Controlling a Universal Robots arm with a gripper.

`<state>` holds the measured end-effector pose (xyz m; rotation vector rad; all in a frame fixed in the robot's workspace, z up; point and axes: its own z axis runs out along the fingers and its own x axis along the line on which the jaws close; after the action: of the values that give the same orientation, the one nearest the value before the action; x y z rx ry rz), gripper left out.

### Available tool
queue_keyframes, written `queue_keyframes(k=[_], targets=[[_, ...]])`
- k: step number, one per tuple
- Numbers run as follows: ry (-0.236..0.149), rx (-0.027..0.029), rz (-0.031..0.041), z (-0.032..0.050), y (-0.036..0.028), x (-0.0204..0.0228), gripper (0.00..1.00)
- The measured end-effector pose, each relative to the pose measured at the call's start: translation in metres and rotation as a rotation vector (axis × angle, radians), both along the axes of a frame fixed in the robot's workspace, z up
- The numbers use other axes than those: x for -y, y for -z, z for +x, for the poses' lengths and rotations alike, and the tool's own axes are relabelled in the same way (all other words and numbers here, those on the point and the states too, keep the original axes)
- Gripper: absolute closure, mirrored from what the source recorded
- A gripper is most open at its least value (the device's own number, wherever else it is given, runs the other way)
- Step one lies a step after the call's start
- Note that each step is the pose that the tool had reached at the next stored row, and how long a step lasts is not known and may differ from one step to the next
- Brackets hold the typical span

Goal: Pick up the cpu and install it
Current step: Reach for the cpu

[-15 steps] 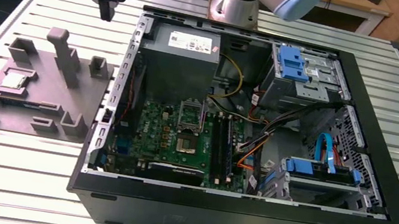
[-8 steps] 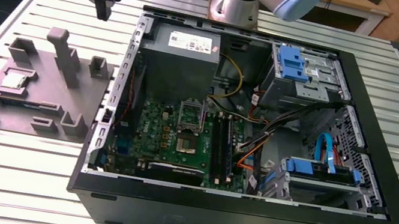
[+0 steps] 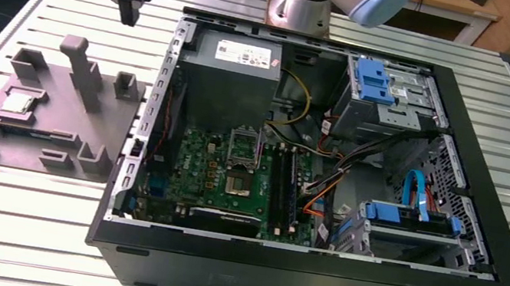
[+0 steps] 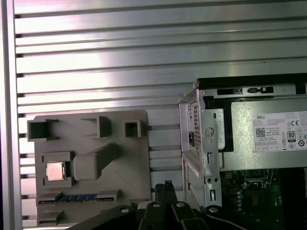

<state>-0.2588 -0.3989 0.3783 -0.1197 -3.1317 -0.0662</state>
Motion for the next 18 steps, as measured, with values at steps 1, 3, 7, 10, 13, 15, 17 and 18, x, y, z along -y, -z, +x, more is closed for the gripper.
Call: queue_keyframes(k=[1,3,7,10,13,15,17,18], targets=[[0.000,0.0000,0.0000,-0.0004,0.0000,0.0000,0.90],[0.000,0.0001,0.0000,-0.0016,0.0002,0.0000,0.90],[0.000,-0.0001,0.0000,-0.0022,0.0004,0.0000,0.90],[0.000,-0.0001,0.0000,-0.0027,0.0005,0.0000,0.90],[0.000,-0.0001,0.0000,-0.0034,0.0006,0.0000,0.90],[0.000,-0.0001,0.0000,-0.0037,0.0007,0.0000,0.90],[0.000,-0.0002,0.0000,-0.0041,0.0008,0.0000,0.90],[0.000,-0.0002,0.0000,-0.0043,0.0008,0.0000,0.90]])
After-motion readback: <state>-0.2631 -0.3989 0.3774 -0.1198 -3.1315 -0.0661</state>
